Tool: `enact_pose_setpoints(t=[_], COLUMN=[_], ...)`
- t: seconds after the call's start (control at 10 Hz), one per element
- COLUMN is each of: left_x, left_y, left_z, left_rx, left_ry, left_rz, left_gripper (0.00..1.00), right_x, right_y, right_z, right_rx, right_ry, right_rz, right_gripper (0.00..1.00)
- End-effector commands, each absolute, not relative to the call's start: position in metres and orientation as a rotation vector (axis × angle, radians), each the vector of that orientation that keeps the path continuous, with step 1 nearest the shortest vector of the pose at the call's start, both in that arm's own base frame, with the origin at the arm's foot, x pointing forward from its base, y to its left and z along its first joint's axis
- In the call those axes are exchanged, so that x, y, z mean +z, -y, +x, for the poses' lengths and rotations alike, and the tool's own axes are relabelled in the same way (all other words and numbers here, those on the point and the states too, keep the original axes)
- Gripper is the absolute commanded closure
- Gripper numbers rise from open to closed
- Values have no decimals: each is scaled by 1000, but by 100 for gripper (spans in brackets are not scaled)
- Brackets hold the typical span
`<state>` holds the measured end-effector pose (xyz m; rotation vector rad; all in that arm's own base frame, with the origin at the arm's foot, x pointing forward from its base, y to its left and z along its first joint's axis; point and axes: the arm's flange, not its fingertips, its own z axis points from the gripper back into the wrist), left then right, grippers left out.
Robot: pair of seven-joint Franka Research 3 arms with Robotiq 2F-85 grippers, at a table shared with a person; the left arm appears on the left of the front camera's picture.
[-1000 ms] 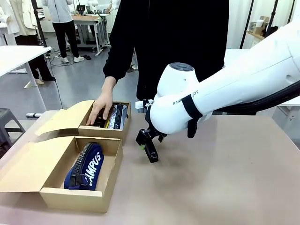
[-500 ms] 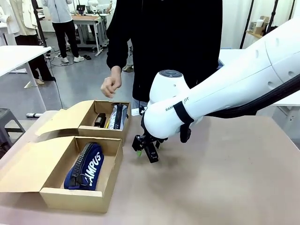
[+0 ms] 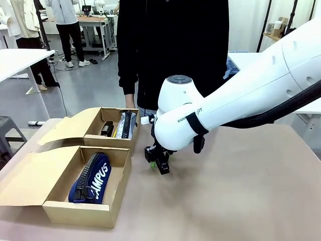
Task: Place items inside the box.
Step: Pick up a Pencil pouch or Stapler and place it inside the Mailer Box closest to the robot.
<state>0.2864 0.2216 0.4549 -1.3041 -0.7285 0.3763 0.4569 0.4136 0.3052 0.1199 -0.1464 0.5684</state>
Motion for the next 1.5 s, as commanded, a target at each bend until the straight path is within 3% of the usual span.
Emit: enact_pose_setpoints(t=[0.0, 0.8, 1.0, 1.2, 1.4], left_x=[455, 455, 455, 455, 455], left_y=[-220, -220, -220, -220, -220], left_z=[287, 287, 287, 287, 287], left_rx=[361, 361, 361, 361, 361], left_ry=[758, 758, 758, 758, 758], left_rz=[-1316, -1316, -1316, -1316, -1316], left_gripper=[0, 0, 0, 0, 0], right_x=[306, 327, 384, 437, 438], right_y=[-420, -403, -374, -324, -265], right_z=[458, 442, 388, 300, 256], right_rx=[536, 512, 424, 320, 129], right_ry=[160, 147, 43, 147, 262], right_rz=[73, 76, 133, 149, 268], right_gripper=[100, 100, 100, 100, 100])
